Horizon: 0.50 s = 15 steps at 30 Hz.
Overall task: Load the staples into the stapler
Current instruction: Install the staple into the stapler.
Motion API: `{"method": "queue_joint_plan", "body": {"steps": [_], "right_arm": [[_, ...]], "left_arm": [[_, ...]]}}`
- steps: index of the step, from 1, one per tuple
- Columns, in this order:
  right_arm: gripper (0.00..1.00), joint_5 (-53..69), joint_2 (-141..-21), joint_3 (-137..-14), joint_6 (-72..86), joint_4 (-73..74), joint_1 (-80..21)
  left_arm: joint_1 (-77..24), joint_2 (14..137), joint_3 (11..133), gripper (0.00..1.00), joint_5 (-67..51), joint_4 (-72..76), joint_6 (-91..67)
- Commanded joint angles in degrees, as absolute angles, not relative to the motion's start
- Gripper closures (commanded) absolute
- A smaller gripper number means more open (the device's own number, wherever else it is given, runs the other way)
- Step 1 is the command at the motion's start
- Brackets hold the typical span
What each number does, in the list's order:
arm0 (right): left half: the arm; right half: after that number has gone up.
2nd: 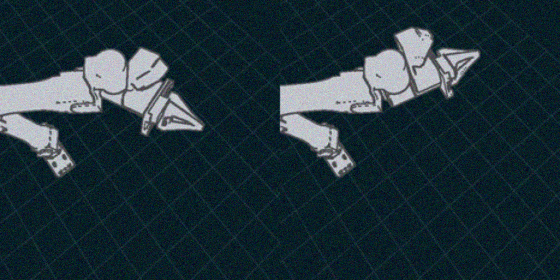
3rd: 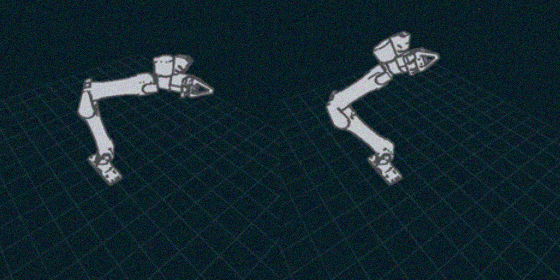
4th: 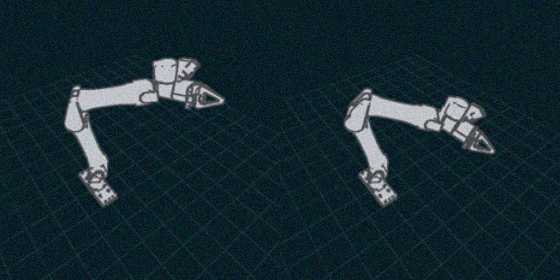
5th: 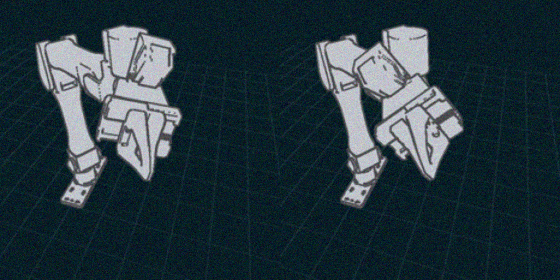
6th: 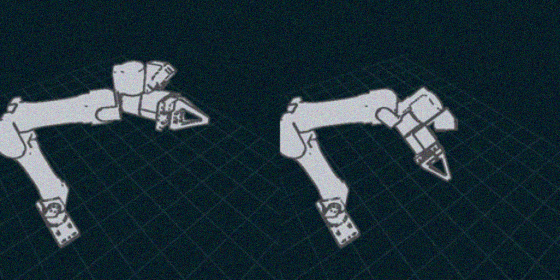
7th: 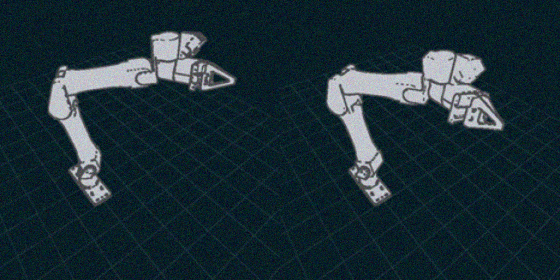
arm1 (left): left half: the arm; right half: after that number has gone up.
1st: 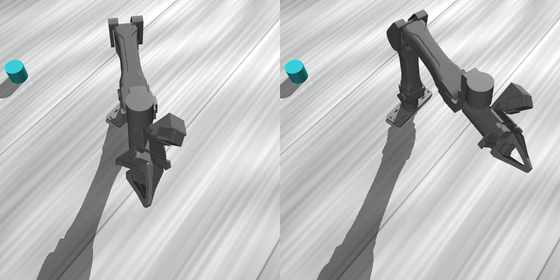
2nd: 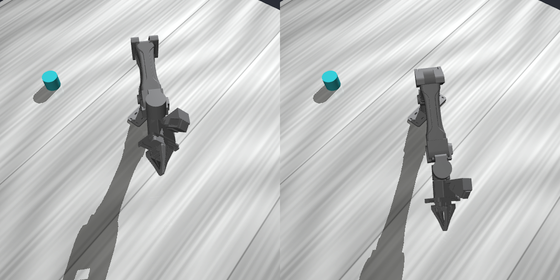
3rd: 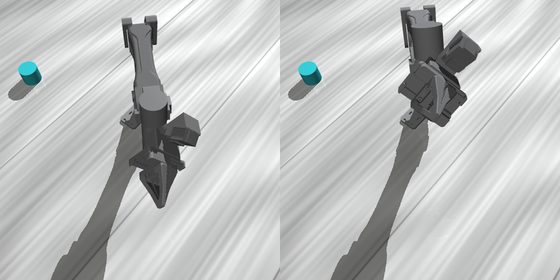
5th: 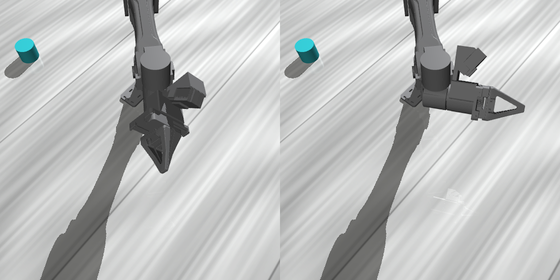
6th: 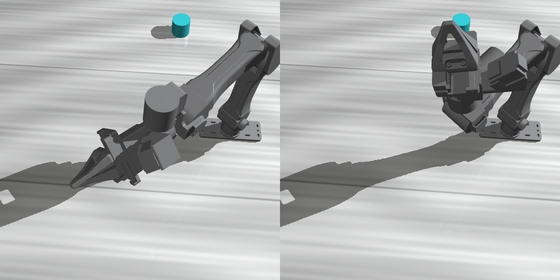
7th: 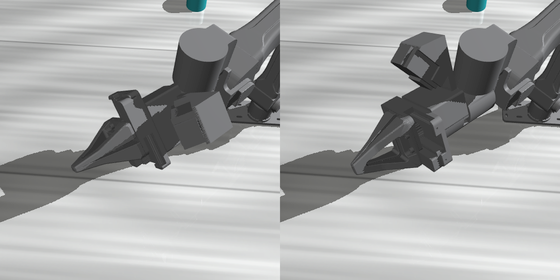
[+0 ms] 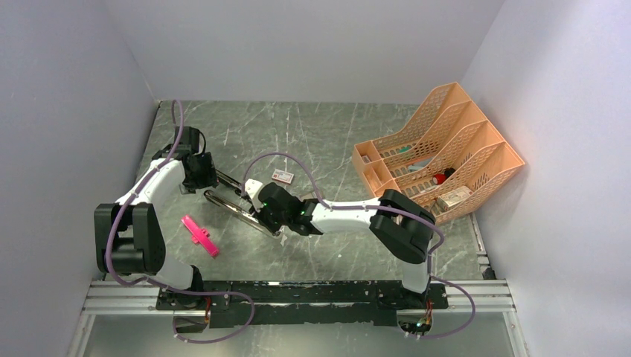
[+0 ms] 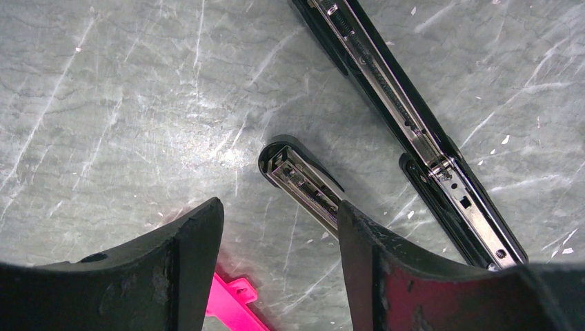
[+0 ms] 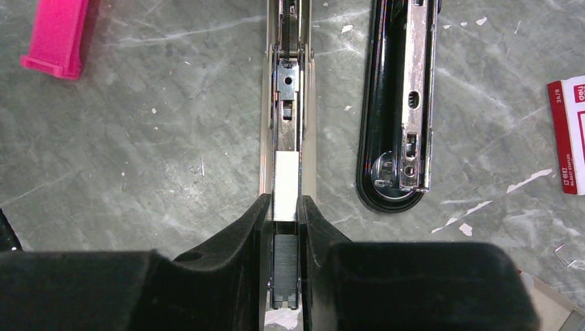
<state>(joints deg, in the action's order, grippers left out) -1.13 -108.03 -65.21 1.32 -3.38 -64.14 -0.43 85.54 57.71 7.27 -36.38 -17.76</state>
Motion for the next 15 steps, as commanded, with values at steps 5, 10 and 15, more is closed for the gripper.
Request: {"method": "queue_joint_plan", "body": {"steps": [5, 10, 15], "right_arm": [[0.75, -0.53, -109.24, -65.85, 1.93, -2.33, -64.02], [0.71, 0.59, -109.16, -66.07, 1.96, -2.72, -63.59], [0.70, 1.32, -107.01, -64.81, 2.60, -5.36, -62.70]], "left_arm": [[0.00, 85.87, 59.33, 0.34, 6.15, -36.65, -17.03], [0.00, 85.96, 59.38, 0.34, 6.15, -36.74, -16.96], [0.01, 86.07, 59.41, 0.34, 6.08, -36.74, -16.97]]}}
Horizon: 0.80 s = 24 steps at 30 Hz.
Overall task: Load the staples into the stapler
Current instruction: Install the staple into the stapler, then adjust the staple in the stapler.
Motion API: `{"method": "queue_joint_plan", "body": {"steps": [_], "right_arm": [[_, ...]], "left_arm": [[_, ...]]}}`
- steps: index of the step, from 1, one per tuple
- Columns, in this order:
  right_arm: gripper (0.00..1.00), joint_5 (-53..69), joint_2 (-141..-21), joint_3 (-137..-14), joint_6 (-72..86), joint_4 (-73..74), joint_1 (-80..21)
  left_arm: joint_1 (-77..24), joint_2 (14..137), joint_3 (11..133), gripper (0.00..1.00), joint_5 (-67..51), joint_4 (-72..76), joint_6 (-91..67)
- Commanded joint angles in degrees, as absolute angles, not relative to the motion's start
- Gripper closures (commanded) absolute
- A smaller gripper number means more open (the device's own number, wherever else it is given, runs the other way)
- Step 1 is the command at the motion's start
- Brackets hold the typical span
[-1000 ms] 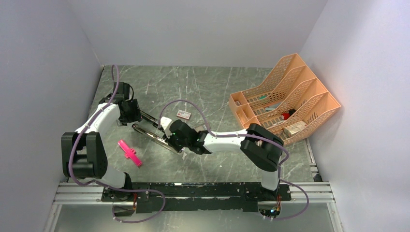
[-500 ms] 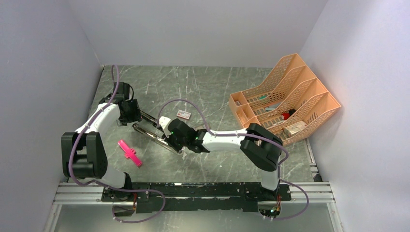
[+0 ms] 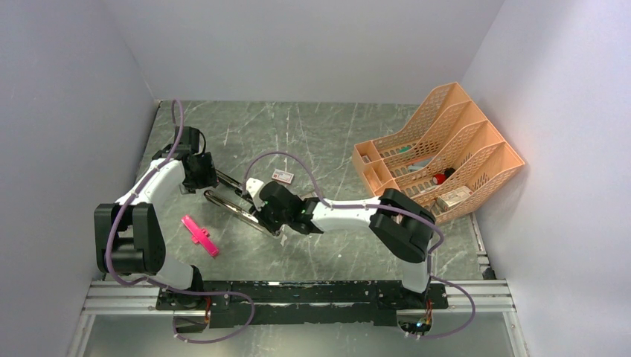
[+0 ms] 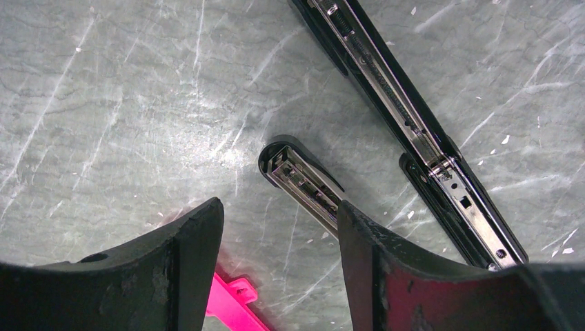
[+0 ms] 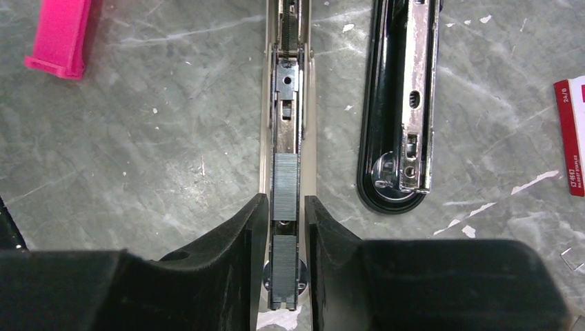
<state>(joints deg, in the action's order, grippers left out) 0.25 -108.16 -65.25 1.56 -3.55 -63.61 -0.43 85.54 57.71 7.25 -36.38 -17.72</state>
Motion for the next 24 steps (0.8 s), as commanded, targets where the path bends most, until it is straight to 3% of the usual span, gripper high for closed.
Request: {"method": "queue_joint_plan", "body": {"steps": [1, 24], "right_arm": [[0.70, 1.41, -106.38, -64.37, 2.75, -6.34, -62.43], [0.72, 4.11, -112.01, -68.66, 2.13, -6.33, -61.05]], "left_arm": [[0.01, 86.10, 59.41, 0.34, 6.02, -36.74, -16.96], [0.01, 86.20, 59.50, 0.34, 5.72, -36.74, -16.83]]}}
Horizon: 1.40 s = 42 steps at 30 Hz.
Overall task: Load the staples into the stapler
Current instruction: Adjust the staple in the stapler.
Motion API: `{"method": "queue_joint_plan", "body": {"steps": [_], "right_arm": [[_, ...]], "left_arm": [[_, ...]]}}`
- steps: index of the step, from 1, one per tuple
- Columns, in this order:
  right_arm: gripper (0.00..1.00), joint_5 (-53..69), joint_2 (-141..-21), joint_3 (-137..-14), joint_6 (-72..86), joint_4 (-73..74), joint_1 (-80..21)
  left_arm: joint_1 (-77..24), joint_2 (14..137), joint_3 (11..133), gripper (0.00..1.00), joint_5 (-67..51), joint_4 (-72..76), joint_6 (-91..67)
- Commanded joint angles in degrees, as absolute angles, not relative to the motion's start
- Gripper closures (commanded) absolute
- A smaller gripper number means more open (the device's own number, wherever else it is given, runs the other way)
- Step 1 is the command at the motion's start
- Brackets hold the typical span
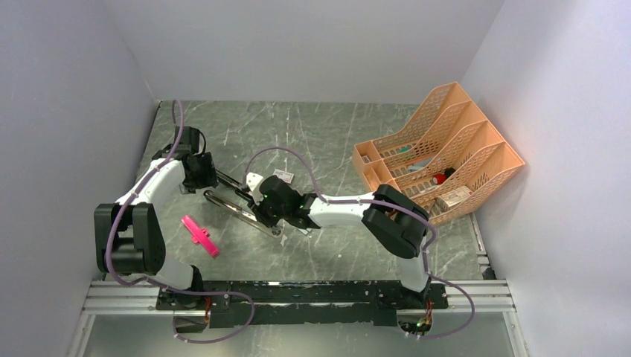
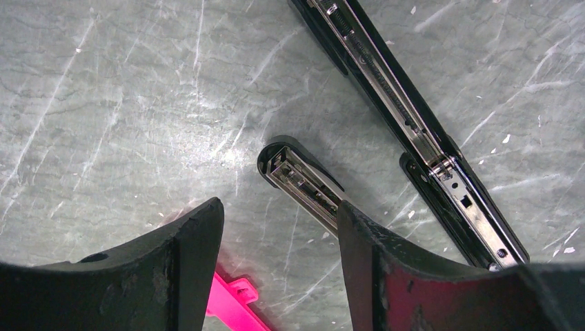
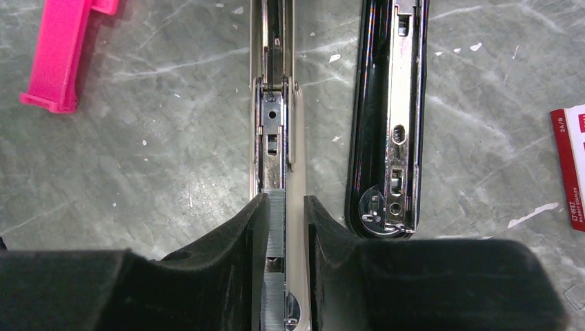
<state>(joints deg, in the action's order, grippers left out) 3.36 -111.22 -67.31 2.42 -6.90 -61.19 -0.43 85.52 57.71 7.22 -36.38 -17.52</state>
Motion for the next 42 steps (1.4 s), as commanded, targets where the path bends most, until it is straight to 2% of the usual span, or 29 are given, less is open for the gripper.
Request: {"method": "queue_joint_plan", "body": {"steps": [1, 22, 28, 33, 42], "right_arm": [[0.71, 4.13, -112.13, -68.62, 2.11, -5.94, -61.04], [0.71, 2.32, -106.57, -62.29, 1.66, -3.27, -61.08], [0.71, 2.28, -100.36, -59.49, 1.17, -7.76, -60.88], [0.71, -3.06, -91.43, -50.46, 1.57, -16.23, -60.30], [0.67, -11.81, -82.44, -36.31, 8.21, -16.10, -59.25]], "left_arm": [[0.00, 86.15, 59.50, 0.34, 5.71, -36.74, -16.81], [0.01, 85.91, 59.41, 0.35, 5.62, -36.65, -16.79], [0.09, 86.04, 59.50, 0.35, 5.35, -36.74, -16.77], [0.17, 84.99, 59.18, 0.35, 5.36, -36.40, -16.66], [0.26, 82.17, 58.14, 0.35, 5.88, -35.19, -16.63]]}}
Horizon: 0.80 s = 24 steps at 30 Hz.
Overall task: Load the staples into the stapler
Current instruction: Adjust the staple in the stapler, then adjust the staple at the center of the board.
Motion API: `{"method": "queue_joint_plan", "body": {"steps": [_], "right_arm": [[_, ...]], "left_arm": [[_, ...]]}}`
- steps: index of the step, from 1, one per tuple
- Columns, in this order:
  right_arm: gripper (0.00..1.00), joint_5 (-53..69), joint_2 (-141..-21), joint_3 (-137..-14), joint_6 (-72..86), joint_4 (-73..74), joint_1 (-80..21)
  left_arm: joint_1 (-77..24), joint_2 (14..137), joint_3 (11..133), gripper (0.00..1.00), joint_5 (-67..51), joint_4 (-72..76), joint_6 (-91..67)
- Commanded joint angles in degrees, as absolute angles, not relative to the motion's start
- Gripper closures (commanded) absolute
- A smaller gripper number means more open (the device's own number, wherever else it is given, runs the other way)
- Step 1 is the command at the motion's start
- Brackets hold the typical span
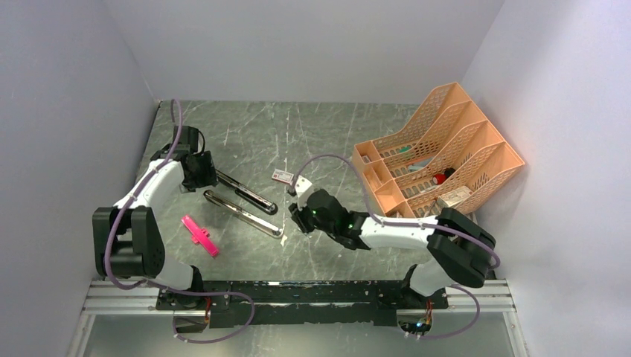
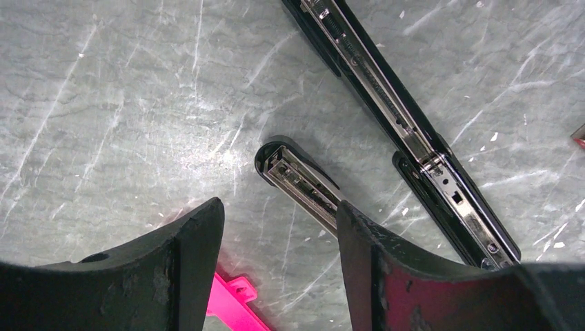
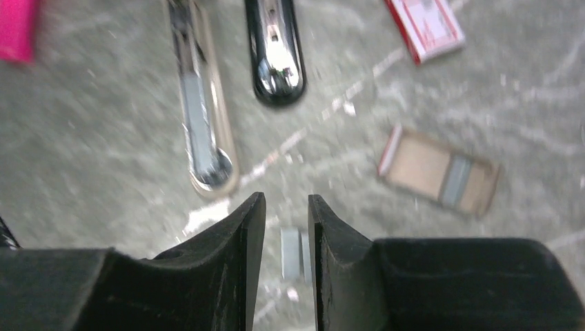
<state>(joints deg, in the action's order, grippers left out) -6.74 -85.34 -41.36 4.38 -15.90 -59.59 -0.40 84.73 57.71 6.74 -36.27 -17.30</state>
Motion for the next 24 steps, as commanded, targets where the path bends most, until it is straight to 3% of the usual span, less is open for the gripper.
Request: {"method": "queue_joint_plan", "body": {"steps": [1, 8, 24], "right_arm": [[0.66, -12.32, -81.50, -34.83, 8.87, -15.98, -59.19], [0.63, -13.82, -78.14, -28.08, 11.65, -15.82, -58.55], [0.62, -6.42, -84.42, -27.84, 11.16, -15.96, -58.32]], "left_arm": [[0.26, 81.90, 58.02, 0.35, 5.89, -35.04, -16.61], [0.29, 81.18, 57.42, 0.34, 5.77, -34.32, -16.31], [0.27, 81.50, 57.39, 0.34, 4.92, -34.01, -15.91]]}}
